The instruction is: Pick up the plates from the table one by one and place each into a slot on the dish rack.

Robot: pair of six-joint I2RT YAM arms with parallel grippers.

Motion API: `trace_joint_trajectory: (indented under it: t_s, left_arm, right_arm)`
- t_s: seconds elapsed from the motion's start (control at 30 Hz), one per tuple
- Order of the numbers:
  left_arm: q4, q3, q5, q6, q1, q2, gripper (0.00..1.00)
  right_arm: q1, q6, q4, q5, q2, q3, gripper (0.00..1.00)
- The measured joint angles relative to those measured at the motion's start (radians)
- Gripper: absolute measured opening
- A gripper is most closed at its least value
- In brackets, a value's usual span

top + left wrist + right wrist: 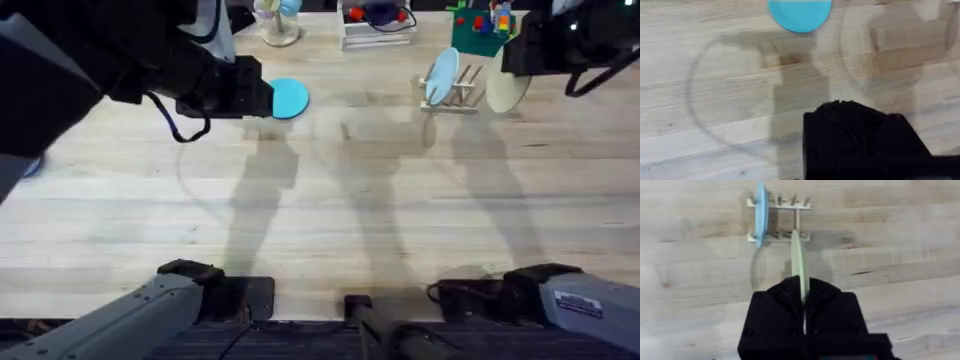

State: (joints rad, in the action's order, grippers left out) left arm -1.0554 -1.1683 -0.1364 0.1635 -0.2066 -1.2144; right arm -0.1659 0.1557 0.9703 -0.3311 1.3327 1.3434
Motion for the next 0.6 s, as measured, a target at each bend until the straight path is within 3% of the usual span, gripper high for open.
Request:
trace_joint_trajectory:
  t_s: [0.37, 0.47, 0.57, 0.6]
  left_arm:
    - [0.0, 0.0, 0.0, -0.001, 0.0, 0.0, 0.055]
    - [0.0, 0.0, 0.002, -0.006, 0.0, 0.0, 0.404]
    - [0.0, 0.0, 0.002, -0.007, 0.0, 0.0, 0.878]
    - [0.0, 0.0, 0.002, -0.005, 0.0, 0.0, 0.963]
  right_arm:
    - [0.007, 0.024, -0.007, -0.01, 0.0, 0.0, 0.03]
    - [0.007, 0.024, -0.026, -0.01, 0.0, 0.0, 0.03]
    - [0.007, 0.024, -0.052, -0.012, 0.0, 0.0, 0.03]
    - [0.007, 0.024, -0.059, -0.013, 0.0, 0.0, 0.03]
